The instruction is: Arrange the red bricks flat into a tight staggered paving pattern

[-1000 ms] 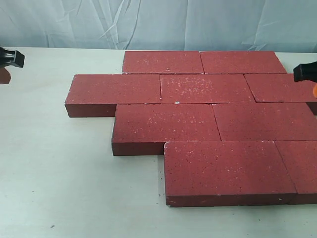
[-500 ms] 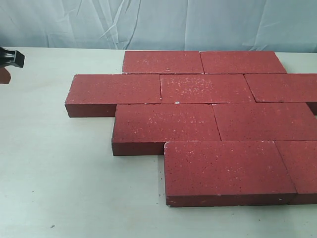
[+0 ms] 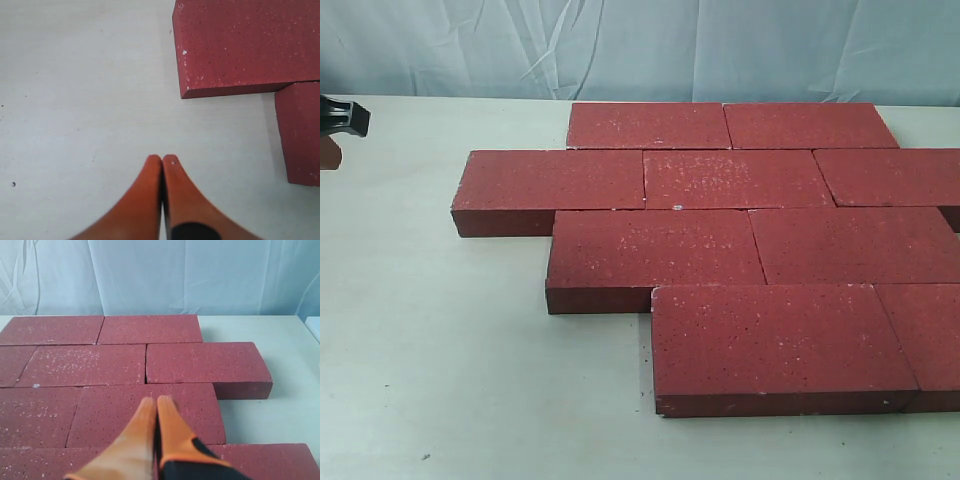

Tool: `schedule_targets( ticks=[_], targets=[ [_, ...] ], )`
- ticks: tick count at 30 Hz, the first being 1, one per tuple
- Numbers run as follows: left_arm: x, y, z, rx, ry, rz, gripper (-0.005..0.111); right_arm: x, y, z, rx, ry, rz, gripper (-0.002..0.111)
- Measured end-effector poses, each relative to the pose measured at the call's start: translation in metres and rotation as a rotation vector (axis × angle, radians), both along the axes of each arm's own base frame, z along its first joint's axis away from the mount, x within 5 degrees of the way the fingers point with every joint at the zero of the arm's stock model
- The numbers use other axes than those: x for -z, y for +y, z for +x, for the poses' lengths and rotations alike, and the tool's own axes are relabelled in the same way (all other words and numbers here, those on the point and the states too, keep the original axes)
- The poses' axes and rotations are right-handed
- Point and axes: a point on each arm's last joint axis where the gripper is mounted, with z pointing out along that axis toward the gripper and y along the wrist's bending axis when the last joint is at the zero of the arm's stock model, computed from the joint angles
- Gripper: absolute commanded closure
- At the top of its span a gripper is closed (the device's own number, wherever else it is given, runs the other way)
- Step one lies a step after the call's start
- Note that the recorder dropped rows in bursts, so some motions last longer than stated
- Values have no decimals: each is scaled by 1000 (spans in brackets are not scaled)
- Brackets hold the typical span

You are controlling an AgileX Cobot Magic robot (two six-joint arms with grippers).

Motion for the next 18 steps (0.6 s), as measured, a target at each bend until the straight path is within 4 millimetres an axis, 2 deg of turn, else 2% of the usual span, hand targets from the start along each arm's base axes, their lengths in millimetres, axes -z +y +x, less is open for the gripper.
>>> schedule_targets(
  ticks=[13, 18],
  targets=[
    [0, 0, 0, 0, -1, 0, 107, 0, 0, -4, 0, -16, 1, 109],
    [0, 0, 0, 0, -2, 0, 107, 13, 0, -12, 0, -51, 2, 109]
  ],
)
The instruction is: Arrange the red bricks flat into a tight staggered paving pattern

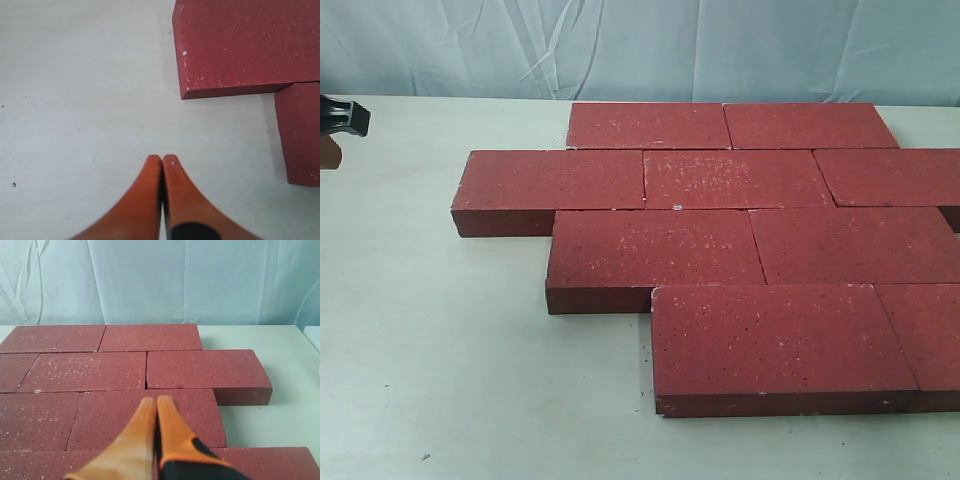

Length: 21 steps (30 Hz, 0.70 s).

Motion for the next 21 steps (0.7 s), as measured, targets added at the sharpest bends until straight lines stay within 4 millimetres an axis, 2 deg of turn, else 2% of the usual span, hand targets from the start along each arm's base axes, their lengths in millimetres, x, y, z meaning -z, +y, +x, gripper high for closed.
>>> schedule_targets(
  ticks=[9, 16, 21],
  targets=[
    [0, 0, 0, 0, 0, 0, 107, 58, -1, -18, 1, -60, 2, 109],
    [0, 0, 0, 0, -2, 0, 107, 79, -1, -12, 1, -87, 4, 109],
    [0, 0, 0, 0, -2, 0, 107, 104, -1, -8, 2, -18, -1, 109]
  ],
)
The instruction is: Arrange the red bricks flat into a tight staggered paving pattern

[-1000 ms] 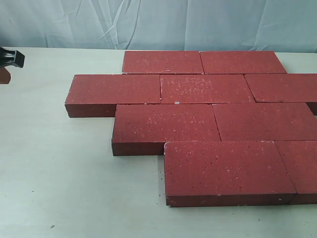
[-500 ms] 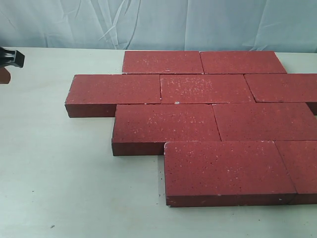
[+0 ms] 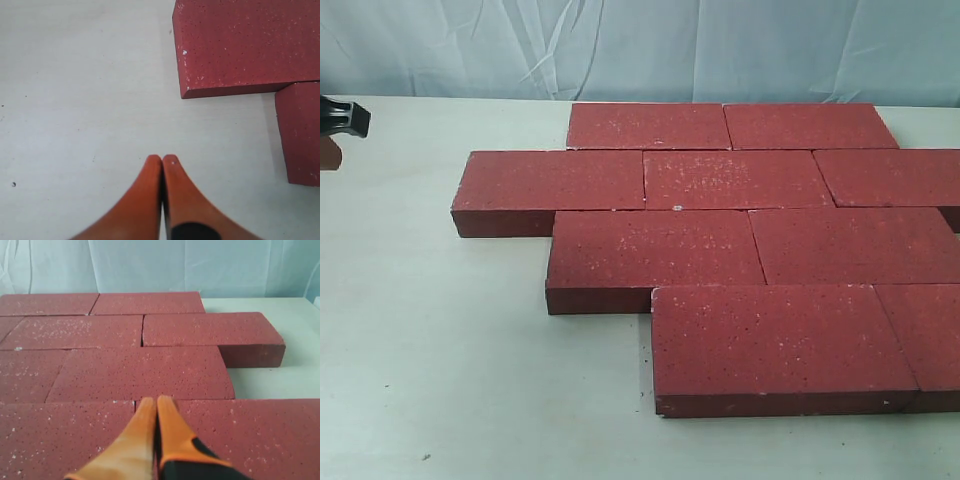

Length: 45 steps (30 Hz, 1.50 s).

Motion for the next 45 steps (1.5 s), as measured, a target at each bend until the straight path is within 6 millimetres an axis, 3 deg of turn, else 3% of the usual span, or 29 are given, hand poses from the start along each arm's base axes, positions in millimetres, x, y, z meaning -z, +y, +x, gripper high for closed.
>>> schedule_targets(
  ticks=[3, 40, 45],
  targets=[
    [0, 0, 0, 0, 0, 0, 107, 11, 0, 1, 0, 18, -1, 109],
    [-1, 1, 0, 2, -2, 9, 107, 10, 0, 2, 0, 1, 5, 109],
    [-9, 2, -11, 0, -58, 20, 107, 10, 0, 2, 0, 1, 5, 109]
  ],
)
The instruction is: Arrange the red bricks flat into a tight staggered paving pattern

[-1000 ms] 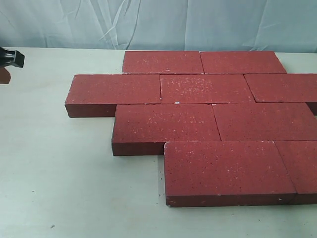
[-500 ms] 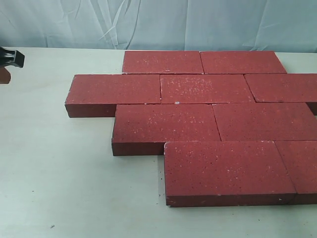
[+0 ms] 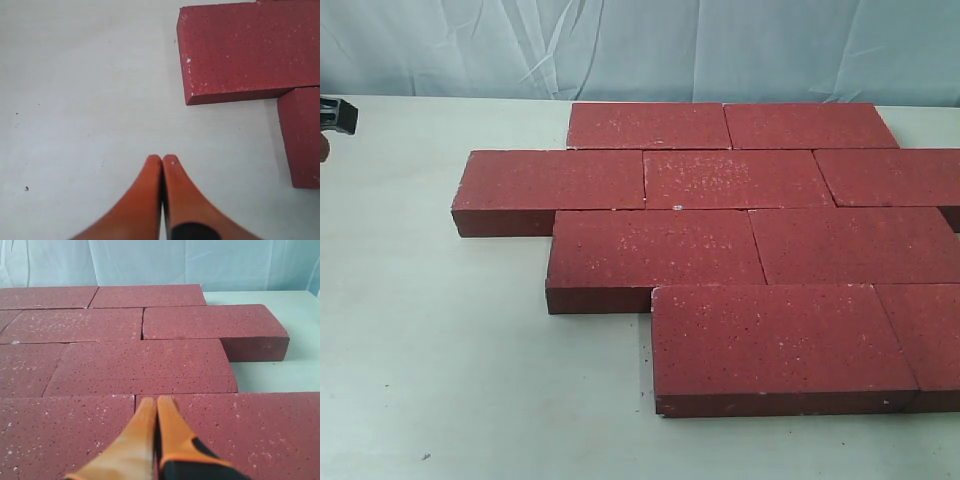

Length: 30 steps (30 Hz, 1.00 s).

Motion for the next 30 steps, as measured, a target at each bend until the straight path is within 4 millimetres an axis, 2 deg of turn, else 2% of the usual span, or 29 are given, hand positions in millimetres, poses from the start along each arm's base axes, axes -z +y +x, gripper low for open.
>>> schedule_targets(
  ticks=[4, 8, 20, 30],
  targets=[
    [-5, 1, -18, -12, -92, 1, 107, 0, 0, 0, 0, 0, 0, 109],
    [1, 3, -43, -27, -178, 3, 107, 0, 0, 0, 0, 0, 0, 109],
    [57, 7, -119, -56, -303, 16, 107, 0, 0, 0, 0, 0, 0, 109],
    [73, 10, -165, -44, -491, 61, 107, 0, 0, 0, 0, 0, 3, 109]
  ],
)
